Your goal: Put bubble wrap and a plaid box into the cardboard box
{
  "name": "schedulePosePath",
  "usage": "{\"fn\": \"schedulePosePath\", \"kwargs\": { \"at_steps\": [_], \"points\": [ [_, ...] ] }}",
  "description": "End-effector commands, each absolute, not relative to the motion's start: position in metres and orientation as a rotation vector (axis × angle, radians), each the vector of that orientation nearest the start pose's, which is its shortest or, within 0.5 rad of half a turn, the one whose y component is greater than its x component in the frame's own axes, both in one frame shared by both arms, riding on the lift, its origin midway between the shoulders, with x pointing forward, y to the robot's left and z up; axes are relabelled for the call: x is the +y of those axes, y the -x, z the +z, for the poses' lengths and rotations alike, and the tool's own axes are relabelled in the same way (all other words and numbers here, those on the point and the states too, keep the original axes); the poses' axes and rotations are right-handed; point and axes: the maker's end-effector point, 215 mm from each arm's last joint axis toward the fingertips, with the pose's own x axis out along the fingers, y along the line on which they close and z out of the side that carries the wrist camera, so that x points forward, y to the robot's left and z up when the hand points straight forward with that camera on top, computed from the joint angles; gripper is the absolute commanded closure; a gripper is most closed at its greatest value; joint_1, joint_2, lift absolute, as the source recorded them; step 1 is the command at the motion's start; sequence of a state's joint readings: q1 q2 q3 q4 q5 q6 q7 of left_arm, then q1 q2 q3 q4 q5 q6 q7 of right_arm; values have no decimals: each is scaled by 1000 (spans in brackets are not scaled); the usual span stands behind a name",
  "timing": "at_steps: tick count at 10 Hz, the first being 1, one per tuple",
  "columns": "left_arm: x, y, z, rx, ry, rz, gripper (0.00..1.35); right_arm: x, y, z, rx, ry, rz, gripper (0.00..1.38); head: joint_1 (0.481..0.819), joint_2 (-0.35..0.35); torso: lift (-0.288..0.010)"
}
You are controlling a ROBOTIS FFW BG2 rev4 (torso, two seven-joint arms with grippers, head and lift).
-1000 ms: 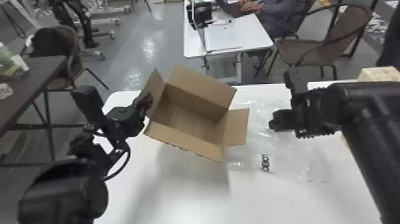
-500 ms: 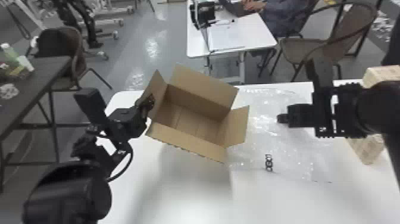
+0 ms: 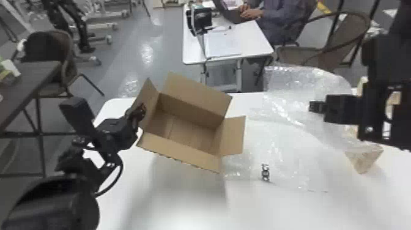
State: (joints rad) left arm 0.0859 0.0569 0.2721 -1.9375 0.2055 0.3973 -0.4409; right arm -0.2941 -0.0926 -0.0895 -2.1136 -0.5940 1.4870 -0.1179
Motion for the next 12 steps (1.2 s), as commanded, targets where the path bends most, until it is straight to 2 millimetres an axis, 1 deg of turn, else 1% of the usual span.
{"fn": "schedulePosePath", "kwargs": {
  "at_steps": [1, 2, 3, 5, 6, 7, 9, 10, 11, 12],
  "points": [
    [284, -555, -281, 54, 138, -241, 1210, -145, -552, -243, 569, -186, 373, 1188, 651, 125, -108],
    [279, -557, -281, 56, 127, -247, 1210, -130, -554, -231, 549, -211, 425, 1188, 634, 129, -108],
    [279, -558, -282, 58, 130, -244, 1210, -110, -557, -223, 534, -220, 478, 1188, 625, 134, -108],
    [278, -558, -286, 65, 131, -245, 1210, -62, -563, -212, 520, -251, 599, 1188, 602, 168, -108],
    [276, -558, -287, 68, 132, -248, 1210, -35, -567, -210, 523, -278, 681, 1188, 595, 193, -108],
    [273, -559, -288, 72, 132, -251, 1210, -9, -569, -213, 533, -313, 755, 1188, 592, 209, -108],
    [270, -559, -290, 75, 134, -257, 1210, 35, -584, -225, 525, -348, 884, 1190, 584, 258, -108],
    [269, -560, -290, 75, 133, -260, 1210, 58, -583, -237, 554, -365, 945, 1190, 582, 278, -108],
    [267, -561, -290, 76, 134, -262, 1210, 70, -581, -249, 585, -359, 961, 1190, 584, 295, -108],
    [266, -561, -292, 79, 134, -264, 1210, 75, -581, -262, 617, -356, 960, 1190, 588, 303, -108]
  ]
}}
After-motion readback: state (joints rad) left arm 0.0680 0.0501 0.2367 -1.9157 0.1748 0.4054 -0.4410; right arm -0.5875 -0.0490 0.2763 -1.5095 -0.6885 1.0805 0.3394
